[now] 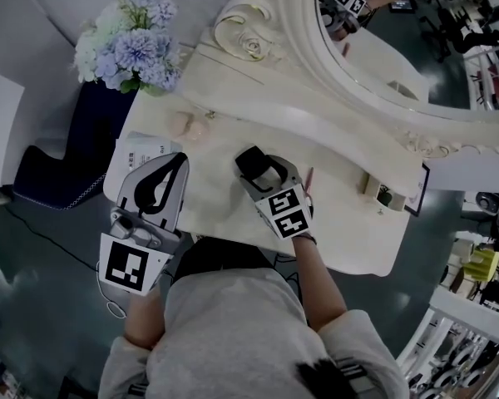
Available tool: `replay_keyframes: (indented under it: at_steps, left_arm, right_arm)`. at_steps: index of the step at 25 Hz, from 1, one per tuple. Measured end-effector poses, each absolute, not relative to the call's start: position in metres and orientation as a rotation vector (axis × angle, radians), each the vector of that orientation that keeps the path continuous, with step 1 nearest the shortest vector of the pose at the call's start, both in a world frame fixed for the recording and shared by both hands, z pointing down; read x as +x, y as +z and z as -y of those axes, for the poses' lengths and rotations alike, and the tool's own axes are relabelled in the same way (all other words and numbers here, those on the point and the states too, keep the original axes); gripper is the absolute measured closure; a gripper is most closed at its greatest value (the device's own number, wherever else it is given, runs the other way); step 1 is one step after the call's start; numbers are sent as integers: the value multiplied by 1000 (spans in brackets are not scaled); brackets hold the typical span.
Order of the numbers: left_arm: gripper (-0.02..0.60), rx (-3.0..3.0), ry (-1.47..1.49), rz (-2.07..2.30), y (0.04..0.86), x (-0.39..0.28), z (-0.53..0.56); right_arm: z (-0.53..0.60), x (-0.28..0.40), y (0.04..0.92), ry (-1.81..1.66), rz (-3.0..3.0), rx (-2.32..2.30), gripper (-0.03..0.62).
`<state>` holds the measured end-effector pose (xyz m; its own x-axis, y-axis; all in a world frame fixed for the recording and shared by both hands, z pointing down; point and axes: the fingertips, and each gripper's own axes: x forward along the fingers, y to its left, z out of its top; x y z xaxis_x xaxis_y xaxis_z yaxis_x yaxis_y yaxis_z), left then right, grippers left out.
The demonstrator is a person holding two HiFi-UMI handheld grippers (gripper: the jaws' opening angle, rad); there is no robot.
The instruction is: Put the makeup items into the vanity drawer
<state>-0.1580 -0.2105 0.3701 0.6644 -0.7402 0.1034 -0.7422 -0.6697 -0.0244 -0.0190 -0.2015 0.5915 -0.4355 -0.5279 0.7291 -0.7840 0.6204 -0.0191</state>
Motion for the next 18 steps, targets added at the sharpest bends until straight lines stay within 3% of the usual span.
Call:
replay_keyframes:
  at_steps: [18]
  left_arm:
    - [568,2903,125,1173,358,-152,198]
  right_arm:
    - [193,-22,492,333,2335,1269,286]
